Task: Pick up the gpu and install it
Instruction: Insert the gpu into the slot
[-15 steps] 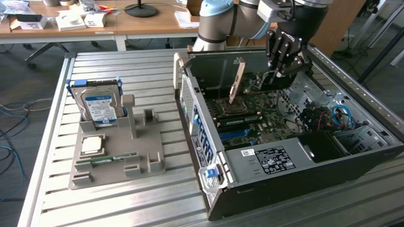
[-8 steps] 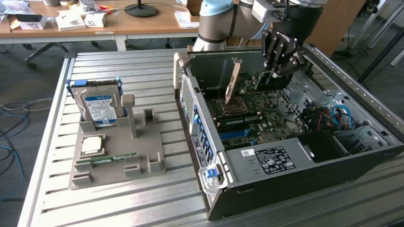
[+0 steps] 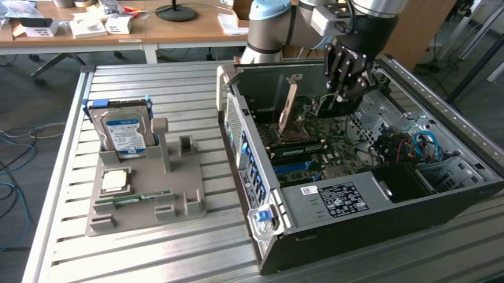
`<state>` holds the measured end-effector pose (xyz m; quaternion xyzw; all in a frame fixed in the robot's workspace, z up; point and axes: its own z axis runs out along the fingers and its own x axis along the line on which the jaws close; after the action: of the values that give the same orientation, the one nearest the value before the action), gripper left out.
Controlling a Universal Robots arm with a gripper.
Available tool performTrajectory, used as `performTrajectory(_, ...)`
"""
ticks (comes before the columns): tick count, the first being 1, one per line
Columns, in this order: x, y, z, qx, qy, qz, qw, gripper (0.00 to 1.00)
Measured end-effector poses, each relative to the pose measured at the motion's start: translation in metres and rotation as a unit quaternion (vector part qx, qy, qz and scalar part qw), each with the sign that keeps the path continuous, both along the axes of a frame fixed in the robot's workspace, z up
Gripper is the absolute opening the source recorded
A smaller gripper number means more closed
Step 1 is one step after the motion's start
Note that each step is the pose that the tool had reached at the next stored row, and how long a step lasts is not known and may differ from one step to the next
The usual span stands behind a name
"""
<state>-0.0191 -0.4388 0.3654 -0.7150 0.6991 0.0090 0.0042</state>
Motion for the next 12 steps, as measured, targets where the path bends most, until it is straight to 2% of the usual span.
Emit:
performTrajectory(7,0.0,0.0,-0.0017,0.0,0.0,0.0,1.0,0.26)
performTrajectory(12,0.0,0.0,-0.0094,0.0002,0.0,0.0,1.0,0.26)
